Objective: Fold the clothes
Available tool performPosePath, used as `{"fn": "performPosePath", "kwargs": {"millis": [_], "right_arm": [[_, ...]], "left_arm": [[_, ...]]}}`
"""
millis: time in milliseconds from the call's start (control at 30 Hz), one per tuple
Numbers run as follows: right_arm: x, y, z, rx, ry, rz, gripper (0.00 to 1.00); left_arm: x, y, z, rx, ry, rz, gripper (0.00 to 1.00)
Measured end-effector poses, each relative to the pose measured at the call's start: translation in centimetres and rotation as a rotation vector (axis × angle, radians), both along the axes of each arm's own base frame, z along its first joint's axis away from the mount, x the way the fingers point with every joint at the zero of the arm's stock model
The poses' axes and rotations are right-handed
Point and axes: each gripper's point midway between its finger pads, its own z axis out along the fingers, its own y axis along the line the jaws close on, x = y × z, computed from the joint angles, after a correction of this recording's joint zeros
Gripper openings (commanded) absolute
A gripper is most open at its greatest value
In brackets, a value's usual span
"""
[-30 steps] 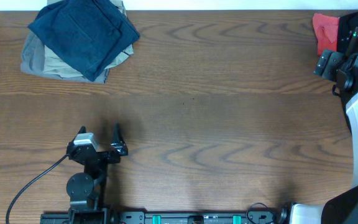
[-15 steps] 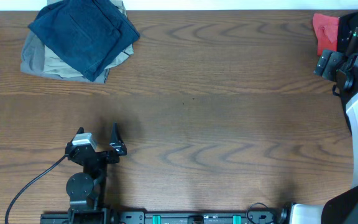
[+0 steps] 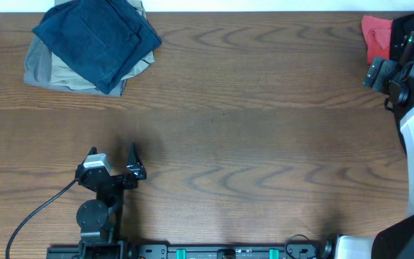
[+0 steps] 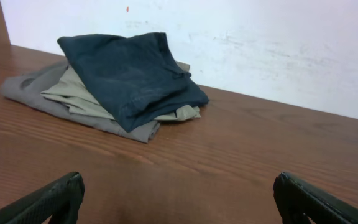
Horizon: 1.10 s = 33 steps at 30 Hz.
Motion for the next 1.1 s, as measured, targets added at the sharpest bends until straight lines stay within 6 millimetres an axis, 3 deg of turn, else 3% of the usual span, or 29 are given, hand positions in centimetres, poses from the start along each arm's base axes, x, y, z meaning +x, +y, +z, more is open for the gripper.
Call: {"fn": "performPosePath", "kwargs": {"millis": [533,633,800,900,1100], "right_arm": [[0.0,0.0,0.0,0.0,-0.001,0.0,0.99],[-0.1,0.6,0.8,-0.005,-0.018,0.013,0.99],[-1.2,3.7,6.2,-0.03,-0.154,0.082,0.99],[-3.5,5.8,11.6,-0.05,-0.304,0.13,0.99],[-8.7,9.9,19.1,-0.058,-0.538,0.238,0.99]], "left_arm": [[0.0,0.0,0.0,0.0,0.001,0.0,0.98],[0.0,0.0,0.0,0.0,0.0,0.0,0.98],[0.0,0.0,0.0,0.0,0.001,0.001,0.98],[0.0,0.0,0.0,0.0,0.001,0.001,0.98],[0.0,0.0,0.0,0.0,0.001,0.002,0.98]]}}
